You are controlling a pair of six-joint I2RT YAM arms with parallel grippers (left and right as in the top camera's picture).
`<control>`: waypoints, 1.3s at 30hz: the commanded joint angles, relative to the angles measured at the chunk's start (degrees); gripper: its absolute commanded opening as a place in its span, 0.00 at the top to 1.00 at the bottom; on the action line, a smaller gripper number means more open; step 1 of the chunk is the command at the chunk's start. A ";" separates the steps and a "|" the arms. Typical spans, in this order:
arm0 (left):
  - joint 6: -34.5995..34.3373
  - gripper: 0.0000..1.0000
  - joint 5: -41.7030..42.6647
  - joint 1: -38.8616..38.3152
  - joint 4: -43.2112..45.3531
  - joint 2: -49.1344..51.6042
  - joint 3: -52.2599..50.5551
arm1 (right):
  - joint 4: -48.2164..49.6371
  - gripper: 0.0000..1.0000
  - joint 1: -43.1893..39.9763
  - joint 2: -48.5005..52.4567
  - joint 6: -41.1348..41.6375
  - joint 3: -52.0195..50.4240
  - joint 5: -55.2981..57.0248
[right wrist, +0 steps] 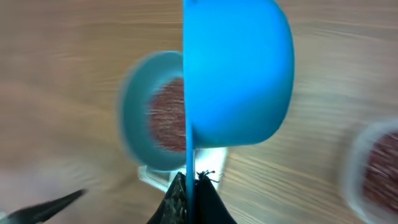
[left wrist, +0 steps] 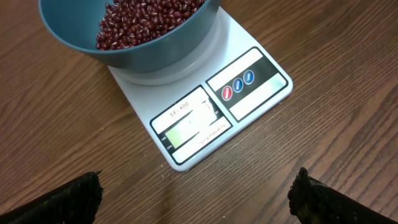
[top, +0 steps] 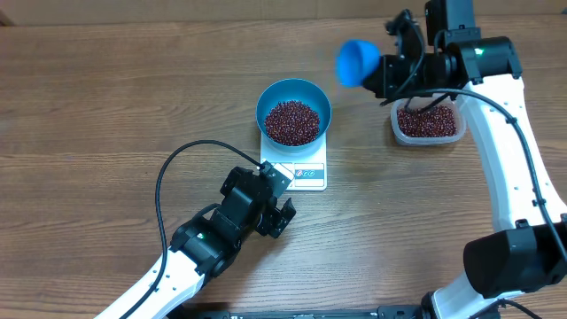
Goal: Scoop item into bowl and weigh 150g on scale
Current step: 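Lift the scoop and carry it over the teal bowl, right gripper, then tilt the scoop inside the bowl with the right gripper to pour beans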
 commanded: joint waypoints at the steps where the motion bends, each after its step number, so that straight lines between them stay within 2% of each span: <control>1: 0.66 0.00 0.02 0.24 0.04 -0.55 -0.39 | 0.94 0.96 2.93 -0.90 -3.63 1.66 -9.18; 4: 0.66 0.00 0.02 0.24 0.04 -0.55 -0.39 | 1.01 0.96 5.77 -0.90 -4.85 1.66 -6.45; 14: 0.66 0.00 0.04 0.24 0.04 -0.55 -0.39 | 1.97 0.96 18.47 -0.63 -4.81 1.66 21.24; 18: 0.66 0.01 0.02 0.24 0.04 -0.55 -0.39 | 2.43 0.96 21.29 0.24 -4.79 1.66 28.28; 39: 0.66 0.00 0.04 0.24 0.00 -0.55 -0.39 | 2.93 0.96 22.45 4.70 -4.57 0.31 29.83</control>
